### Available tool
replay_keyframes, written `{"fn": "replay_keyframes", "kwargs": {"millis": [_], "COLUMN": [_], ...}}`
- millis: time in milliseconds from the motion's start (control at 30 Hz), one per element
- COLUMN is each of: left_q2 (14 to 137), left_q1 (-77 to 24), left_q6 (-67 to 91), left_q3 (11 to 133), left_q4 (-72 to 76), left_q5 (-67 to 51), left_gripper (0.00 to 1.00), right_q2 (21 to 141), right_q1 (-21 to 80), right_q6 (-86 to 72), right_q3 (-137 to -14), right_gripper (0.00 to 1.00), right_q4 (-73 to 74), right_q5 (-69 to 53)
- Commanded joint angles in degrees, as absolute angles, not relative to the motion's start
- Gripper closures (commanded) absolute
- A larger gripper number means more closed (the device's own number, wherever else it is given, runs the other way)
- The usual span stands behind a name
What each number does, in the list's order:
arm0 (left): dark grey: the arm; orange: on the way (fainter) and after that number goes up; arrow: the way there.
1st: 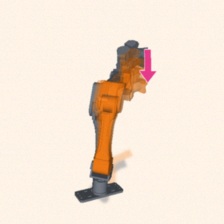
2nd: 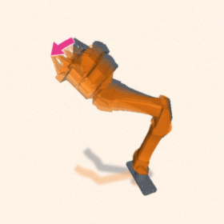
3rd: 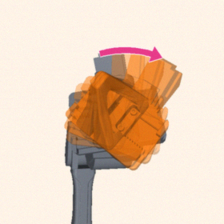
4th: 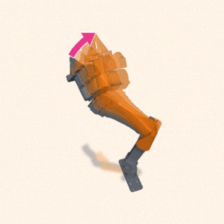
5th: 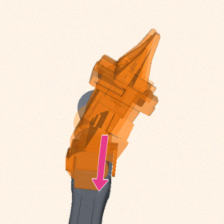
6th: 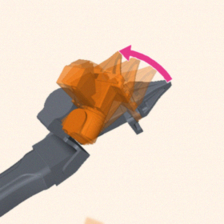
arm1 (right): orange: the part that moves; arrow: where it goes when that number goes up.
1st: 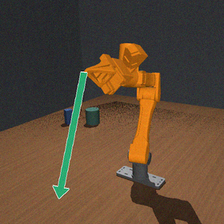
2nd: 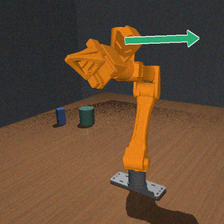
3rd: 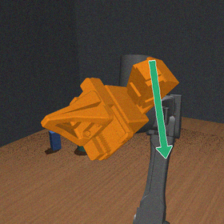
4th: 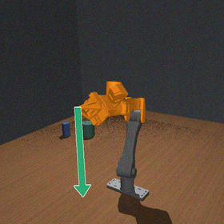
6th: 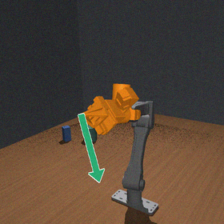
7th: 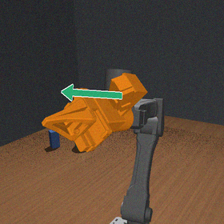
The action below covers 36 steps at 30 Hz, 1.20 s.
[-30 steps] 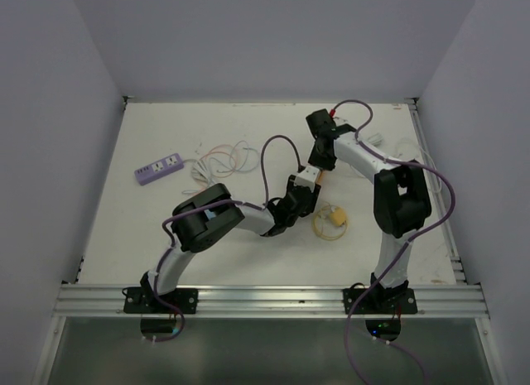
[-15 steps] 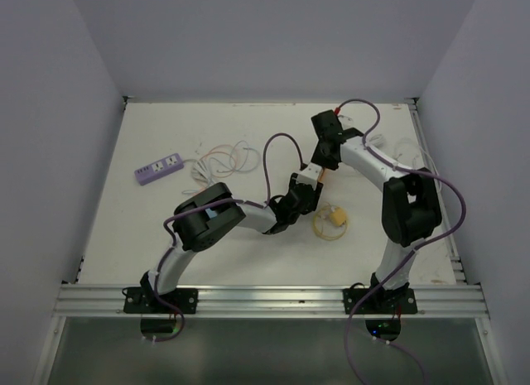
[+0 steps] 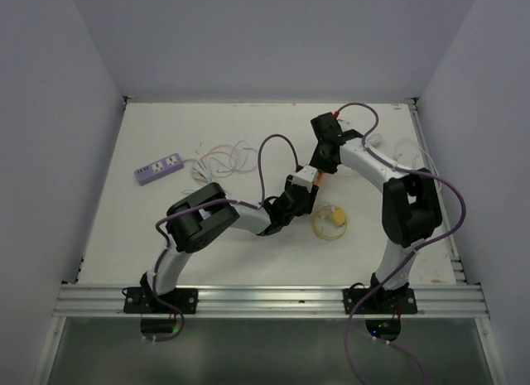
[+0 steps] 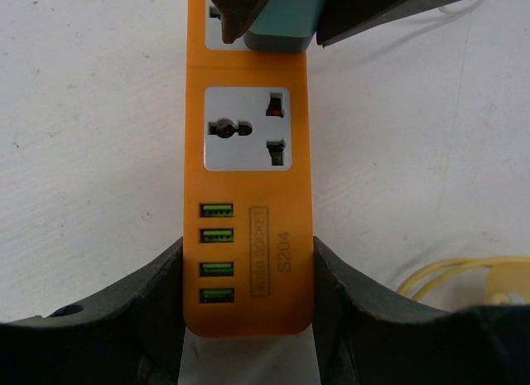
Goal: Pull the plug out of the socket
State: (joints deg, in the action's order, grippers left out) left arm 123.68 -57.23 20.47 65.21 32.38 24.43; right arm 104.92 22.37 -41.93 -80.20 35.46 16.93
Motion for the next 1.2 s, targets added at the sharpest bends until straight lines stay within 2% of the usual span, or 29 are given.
{"fn": "replay_keyframes", "kwargs": {"millis": [0, 67, 167, 267, 433, 567, 767, 933, 1167], "left_q2": [124.2, 121.5, 118.8, 117.8, 117.3, 116.9, 115.6, 115.6, 118.3], "left_q1": [-55.9, -56.0, -56.2, -56.3, -56.8, -57.5, -57.5, -57.5, -57.4], "left_q6": [25.8, 25.9, 25.5, 25.1, 22.9, 22.0, 20.7, 19.1, 16.3], "left_q3": [58.6, 57.1, 54.5, 53.0, 52.7, 52.1, 50.6, 50.8, 53.8], "left_q4": [18.1, 19.8, 22.4, 24.5, 26.8, 29.2, 32.8, 35.4, 38.6], "left_q5": [23.0, 23.2, 23.1, 22.9, 22.6, 22.8, 22.2, 21.7, 22.3], "left_gripper": [1.0, 0.99, 0.82, 0.7, 0.55, 0.38, 0.22, 0.19, 0.26], "right_q2": [102.2, 102.0, 101.0, 100.1, 100.1, 100.4, 100.7, 101.0, 101.0], "right_q1": [23.3, 23.4, 23.4, 23.5, 24.2, 24.9, 25.3, 25.8, 25.8], "right_q6": [-45.7, -46.3, -47.0, -47.5, -47.5, -47.6, -47.5, -47.7, -47.7], "right_q3": [-79.9, -79.4, -77.4, -75.9, -74.8, -74.1, -74.1, -74.0, -73.7], "right_gripper": [1.0, 1.0, 1.0, 1.0, 1.0, 1.0, 1.0, 1.0, 1.0], "right_q4": [36.1, 37.0, 37.7, 38.0, 38.1, 37.8, 38.1, 38.1, 38.4], "right_q5": [11.1, 11.1, 10.9, 10.8, 11.4, 11.0, 11.5, 11.6, 11.5]}}
